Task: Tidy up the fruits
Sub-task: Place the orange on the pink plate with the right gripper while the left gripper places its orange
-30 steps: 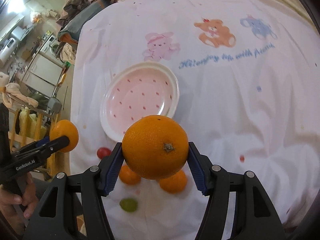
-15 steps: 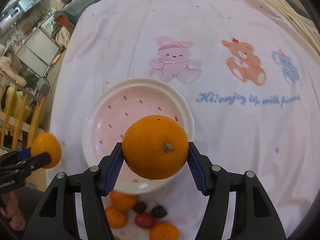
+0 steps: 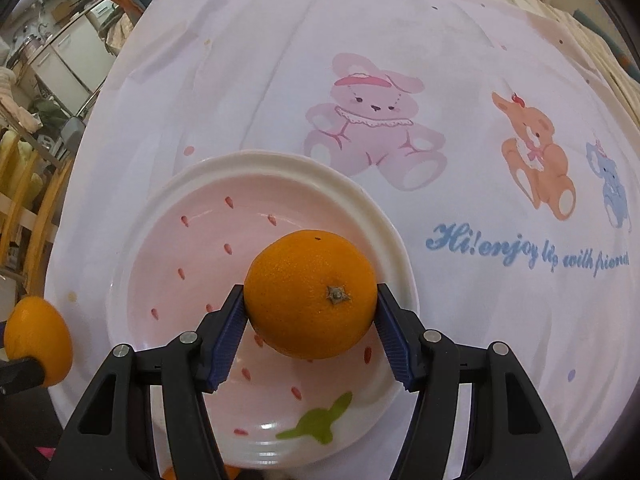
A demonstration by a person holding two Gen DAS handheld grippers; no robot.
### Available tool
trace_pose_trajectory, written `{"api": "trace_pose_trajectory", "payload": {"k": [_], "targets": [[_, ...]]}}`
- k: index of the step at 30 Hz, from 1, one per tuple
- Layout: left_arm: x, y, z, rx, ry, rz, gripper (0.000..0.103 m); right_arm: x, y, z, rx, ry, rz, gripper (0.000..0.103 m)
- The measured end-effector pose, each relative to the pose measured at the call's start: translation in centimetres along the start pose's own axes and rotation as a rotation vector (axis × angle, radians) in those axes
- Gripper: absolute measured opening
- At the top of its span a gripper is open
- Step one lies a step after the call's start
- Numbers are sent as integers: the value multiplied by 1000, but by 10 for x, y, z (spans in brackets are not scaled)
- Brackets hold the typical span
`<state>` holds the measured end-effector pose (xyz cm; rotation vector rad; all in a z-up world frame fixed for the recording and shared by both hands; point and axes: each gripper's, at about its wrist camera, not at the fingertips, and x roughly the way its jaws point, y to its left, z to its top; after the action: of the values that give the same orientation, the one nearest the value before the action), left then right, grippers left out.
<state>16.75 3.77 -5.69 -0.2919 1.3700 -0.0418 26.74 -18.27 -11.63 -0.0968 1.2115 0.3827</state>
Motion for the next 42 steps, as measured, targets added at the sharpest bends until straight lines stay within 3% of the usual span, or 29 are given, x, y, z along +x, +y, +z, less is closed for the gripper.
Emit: {"api": "trace_pose_trajectory", "payload": {"k": [9,12,22,33,42], "targets": [[5,5,0,-15,6,23,53,2,-1,-2,-2,-15,9,68],[6,5,0,-14,1,27,53,-2,-4,-1,28,-23,66,76],[-1,4,2,-12,-92,51,53,-58,-13,-21,102,-94,113,82],[-4,-30,32,42,-165,20,53,-115,-58,-81,394,-144,152,85],[31,-68,68,69,-156,15,53,-113,-84,-90,479,-136,151,85]]}}
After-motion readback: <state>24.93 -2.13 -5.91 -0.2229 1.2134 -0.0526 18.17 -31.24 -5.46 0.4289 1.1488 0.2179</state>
